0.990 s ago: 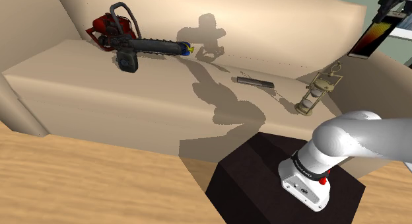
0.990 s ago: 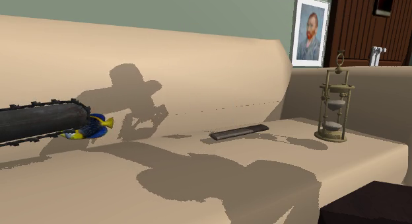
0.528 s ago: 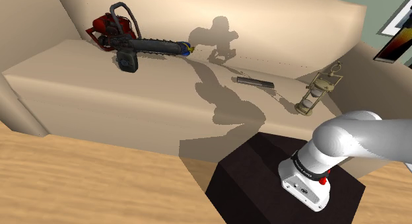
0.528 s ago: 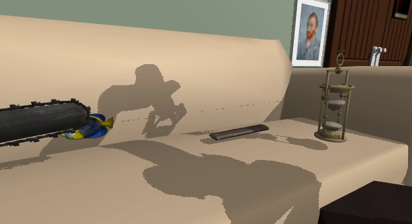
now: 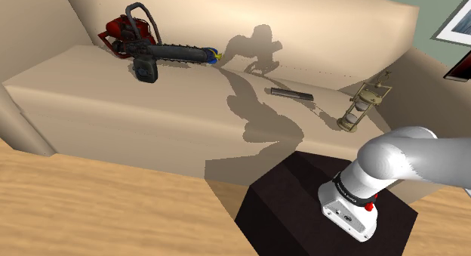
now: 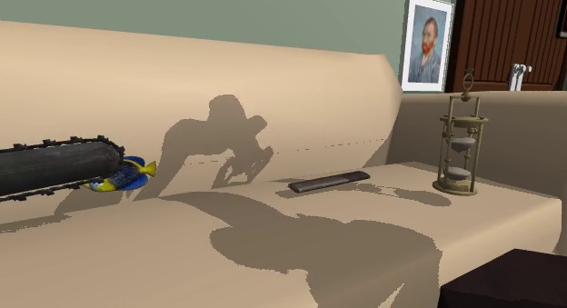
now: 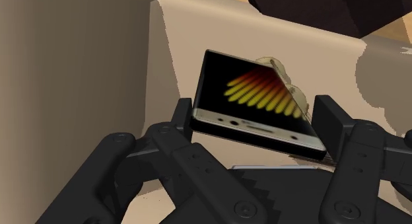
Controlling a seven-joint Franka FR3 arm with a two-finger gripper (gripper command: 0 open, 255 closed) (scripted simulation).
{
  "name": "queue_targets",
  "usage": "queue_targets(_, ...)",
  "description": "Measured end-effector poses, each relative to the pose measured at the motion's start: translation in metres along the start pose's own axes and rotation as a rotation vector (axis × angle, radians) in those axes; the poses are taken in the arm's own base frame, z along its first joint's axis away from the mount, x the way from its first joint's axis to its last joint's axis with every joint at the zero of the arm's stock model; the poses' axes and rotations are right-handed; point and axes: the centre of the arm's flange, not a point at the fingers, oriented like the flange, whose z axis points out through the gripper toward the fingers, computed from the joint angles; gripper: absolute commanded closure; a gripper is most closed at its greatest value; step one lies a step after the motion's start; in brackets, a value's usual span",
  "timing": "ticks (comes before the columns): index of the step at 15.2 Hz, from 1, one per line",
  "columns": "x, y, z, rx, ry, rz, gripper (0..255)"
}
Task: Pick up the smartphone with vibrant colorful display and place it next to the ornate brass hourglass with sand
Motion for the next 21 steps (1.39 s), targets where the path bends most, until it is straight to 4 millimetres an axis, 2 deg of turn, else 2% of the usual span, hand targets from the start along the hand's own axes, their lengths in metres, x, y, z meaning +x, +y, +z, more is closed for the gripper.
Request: queue_targets(21, 0.000, -0.003, 0.110, 0.000, 0.000, 0.000, 255)
